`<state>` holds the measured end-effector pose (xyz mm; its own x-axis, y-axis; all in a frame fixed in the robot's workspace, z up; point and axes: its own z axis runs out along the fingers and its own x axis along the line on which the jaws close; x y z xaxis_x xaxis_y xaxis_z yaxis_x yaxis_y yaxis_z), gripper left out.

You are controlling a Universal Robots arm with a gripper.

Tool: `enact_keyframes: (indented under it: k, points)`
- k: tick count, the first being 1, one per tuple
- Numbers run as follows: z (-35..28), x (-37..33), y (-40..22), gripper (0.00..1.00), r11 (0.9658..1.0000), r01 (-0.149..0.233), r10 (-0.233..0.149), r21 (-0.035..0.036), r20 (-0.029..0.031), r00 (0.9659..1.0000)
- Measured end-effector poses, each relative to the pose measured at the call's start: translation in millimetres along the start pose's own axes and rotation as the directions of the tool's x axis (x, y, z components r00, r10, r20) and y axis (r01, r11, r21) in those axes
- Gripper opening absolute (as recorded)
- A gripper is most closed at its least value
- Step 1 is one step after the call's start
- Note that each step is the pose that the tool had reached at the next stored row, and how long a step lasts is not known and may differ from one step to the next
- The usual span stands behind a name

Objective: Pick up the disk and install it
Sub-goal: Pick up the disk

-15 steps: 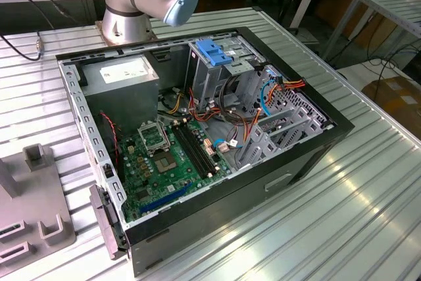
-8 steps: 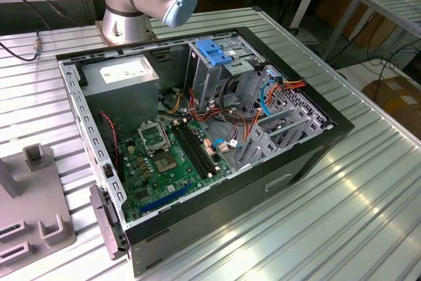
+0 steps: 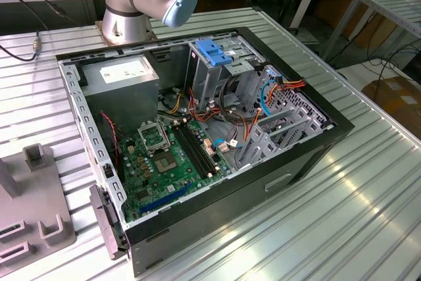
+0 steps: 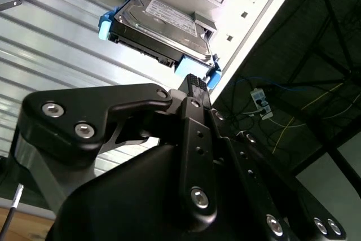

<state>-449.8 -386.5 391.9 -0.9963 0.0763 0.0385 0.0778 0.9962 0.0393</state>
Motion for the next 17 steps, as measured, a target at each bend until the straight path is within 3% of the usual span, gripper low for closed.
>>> enact_keyframes:
  k: [10, 17]
  points:
    - [0.0, 0.1, 0.0, 0.1, 0.9999, 0.011, -0.011, 0.0004, -0.0004, 0.9999]
    - [0.1, 0.1, 0.0, 0.1, 0.9971, 0.076, -0.076, 0.0027, -0.003, 0.9971]
